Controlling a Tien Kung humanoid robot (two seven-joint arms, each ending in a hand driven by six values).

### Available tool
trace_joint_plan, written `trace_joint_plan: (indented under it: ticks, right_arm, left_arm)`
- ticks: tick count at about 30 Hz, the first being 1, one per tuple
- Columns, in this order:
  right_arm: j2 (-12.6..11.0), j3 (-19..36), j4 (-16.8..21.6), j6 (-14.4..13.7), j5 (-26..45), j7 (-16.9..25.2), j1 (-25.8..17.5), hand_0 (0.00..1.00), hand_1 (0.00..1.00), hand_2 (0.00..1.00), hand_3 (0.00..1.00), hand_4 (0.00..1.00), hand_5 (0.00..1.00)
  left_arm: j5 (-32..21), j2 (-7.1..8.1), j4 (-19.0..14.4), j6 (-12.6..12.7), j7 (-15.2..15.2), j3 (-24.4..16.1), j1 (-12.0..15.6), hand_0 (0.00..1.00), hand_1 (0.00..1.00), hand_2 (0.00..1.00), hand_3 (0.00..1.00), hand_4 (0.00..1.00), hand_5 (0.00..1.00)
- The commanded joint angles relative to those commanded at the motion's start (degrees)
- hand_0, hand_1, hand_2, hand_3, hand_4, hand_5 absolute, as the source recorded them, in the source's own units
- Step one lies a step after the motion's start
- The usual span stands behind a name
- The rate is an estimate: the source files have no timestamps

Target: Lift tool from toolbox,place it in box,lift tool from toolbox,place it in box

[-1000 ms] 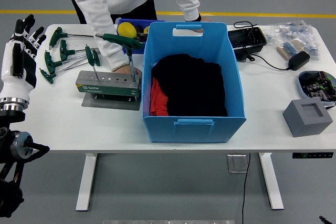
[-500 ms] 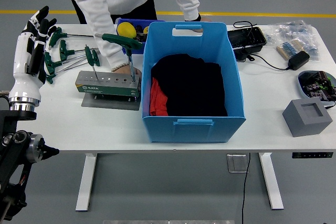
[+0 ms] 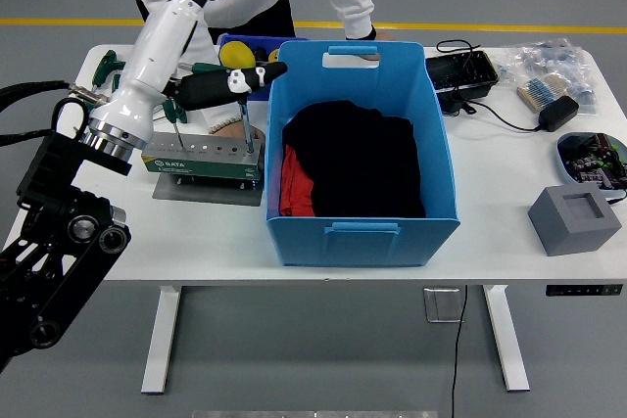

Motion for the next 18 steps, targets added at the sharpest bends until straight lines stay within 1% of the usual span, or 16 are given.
trace_joint_plan:
  ticks: [2,3,6,8,9,11,14,15,16,18]
  right_arm:
    - [0.1,-0.36,0.0,0.03,0.41,0.16,0.13,0.685,0.668,0.721,0.572,0.779,0.716]
    - [0.18,-0.75,0.0,0.06,0.83,0.28,0.16,0.685,0.666,0.721,0.572,0.779,0.716]
    - [0.54,-1.2,0.0,0.1,1.19,0.3,0.18,0.685,0.666,0.721,0.572,0.779,0.716]
    - [0.78,-1.67,0.0,0.15,1.56,0.33,0.15,0.685,0.666,0.721,0.572,0.779,0.716]
    - [0.95,-2.09,0.0,0.2,1.86,0.34,0.17,0.685,0.665,0.721,0.572,0.779,0.717]
    - [1.11,-2.36,0.0,0.25,2.03,0.31,0.22,0.685,0.665,0.721,0.572,0.779,0.717]
    - [1.21,-1.29,0.0,0.21,0.95,-0.05,0.2,0.685,0.665,0.721,0.572,0.779,0.717]
    - [1.14,-1.33,0.0,0.22,1.0,-0.05,0.24,0.685,0.666,0.721,0.572,0.78,0.719]
    - [0.98,-1.84,0.0,0.25,1.65,0.2,0.32,0.685,0.666,0.721,0.572,0.78,0.719]
    - [0.9,-0.95,0.0,0.19,0.71,-0.14,0.44,0.685,0.666,0.721,0.572,0.78,0.719]
  left_arm:
    - [4.84,0.3,2.0,-2.45,1.94,1.94,-2.95,0.813,0.87,0.936,0.908,0.998,0.521]
    - [7.45,0.42,2.93,-3.62,2.94,2.81,-4.29,0.813,0.896,0.955,0.922,0.998,0.482]
    - [14.06,0.76,5.55,-6.36,5.27,5.03,-7.36,0.813,0.896,0.955,0.922,0.998,0.482]
    - [14.59,1.01,7.2,-7.52,6.37,6.16,-8.91,0.813,0.896,0.955,0.922,0.998,0.482]
    - [14.59,1.25,8.3,-8.79,7.43,6.8,-9.99,0.797,0.894,0.949,0.923,0.998,0.49]
    - [14.59,1.5,9.68,-10.88,9.02,7.42,-11.35,0.797,0.894,0.949,0.923,0.998,0.49]
    - [14.59,1.64,11.85,-15.24,11.87,8.47,-13.94,0.797,0.894,0.949,0.923,0.998,0.49]
    - [14.59,1.67,12.43,-16.44,12.47,8.85,-14.76,0.773,0.879,0.941,0.894,0.998,0.477]
    - [14.59,1.75,13.04,-17.65,12.97,9.41,-15.89,0.773,0.879,0.941,0.894,0.998,0.477]
    - [14.59,1.86,13.95,-19.13,13.48,10.33,-17.4,0.773,0.879,0.941,0.894,0.998,0.477]
